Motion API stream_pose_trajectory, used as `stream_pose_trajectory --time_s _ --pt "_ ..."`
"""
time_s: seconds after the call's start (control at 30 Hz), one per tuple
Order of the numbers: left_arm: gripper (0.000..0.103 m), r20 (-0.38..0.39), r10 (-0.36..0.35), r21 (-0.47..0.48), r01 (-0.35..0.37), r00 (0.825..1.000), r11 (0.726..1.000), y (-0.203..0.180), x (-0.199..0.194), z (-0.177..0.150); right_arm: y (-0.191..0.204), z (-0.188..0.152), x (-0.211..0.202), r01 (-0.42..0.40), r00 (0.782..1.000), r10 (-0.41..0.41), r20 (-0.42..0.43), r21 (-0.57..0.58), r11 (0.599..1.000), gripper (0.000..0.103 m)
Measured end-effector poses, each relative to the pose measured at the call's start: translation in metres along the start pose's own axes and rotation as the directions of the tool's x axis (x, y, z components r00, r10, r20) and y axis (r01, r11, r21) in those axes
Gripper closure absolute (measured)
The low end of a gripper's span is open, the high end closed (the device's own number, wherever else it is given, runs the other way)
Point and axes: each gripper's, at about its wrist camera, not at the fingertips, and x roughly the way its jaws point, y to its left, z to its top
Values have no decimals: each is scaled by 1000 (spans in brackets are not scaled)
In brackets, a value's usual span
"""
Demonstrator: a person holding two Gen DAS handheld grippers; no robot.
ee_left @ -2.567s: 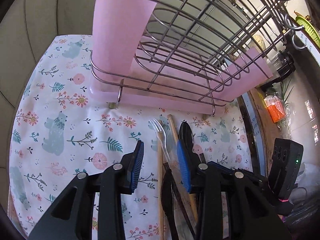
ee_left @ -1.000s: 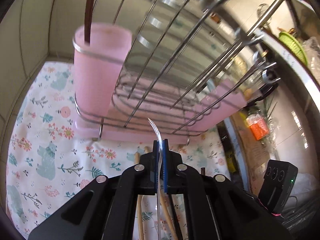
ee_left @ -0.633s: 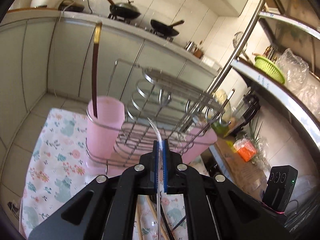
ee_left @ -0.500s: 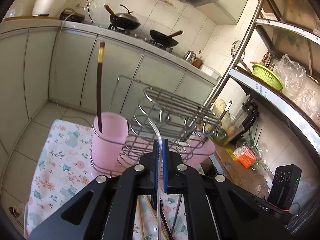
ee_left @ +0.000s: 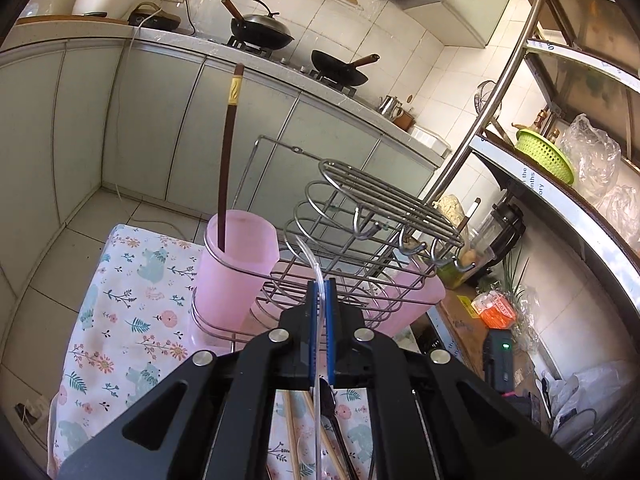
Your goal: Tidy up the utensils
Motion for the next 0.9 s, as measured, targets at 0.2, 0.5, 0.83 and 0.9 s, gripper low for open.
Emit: stream_pose_trajectory --time_s 0.2,0.5,0.83,0.9 --pt "100 -8 -4 -13 4 1000 1000 8 5 -1 -5 6 18 56 997 -55 -56 4 998 81" --pt "100 -9 2 -18 -2 1000 1000 13 5 -2 -10 5 25 93 996 -93 -12 -29 995 97" --pt "100 124 53 19 -55 991 998 8 -15 19 59 -14 -87 -85 901 189 390 -269 959 97" --pt "101 187 68 39 -77 980 996 4 -19 28 76 -12 -114 -78 846 236 479 -327 942 97"
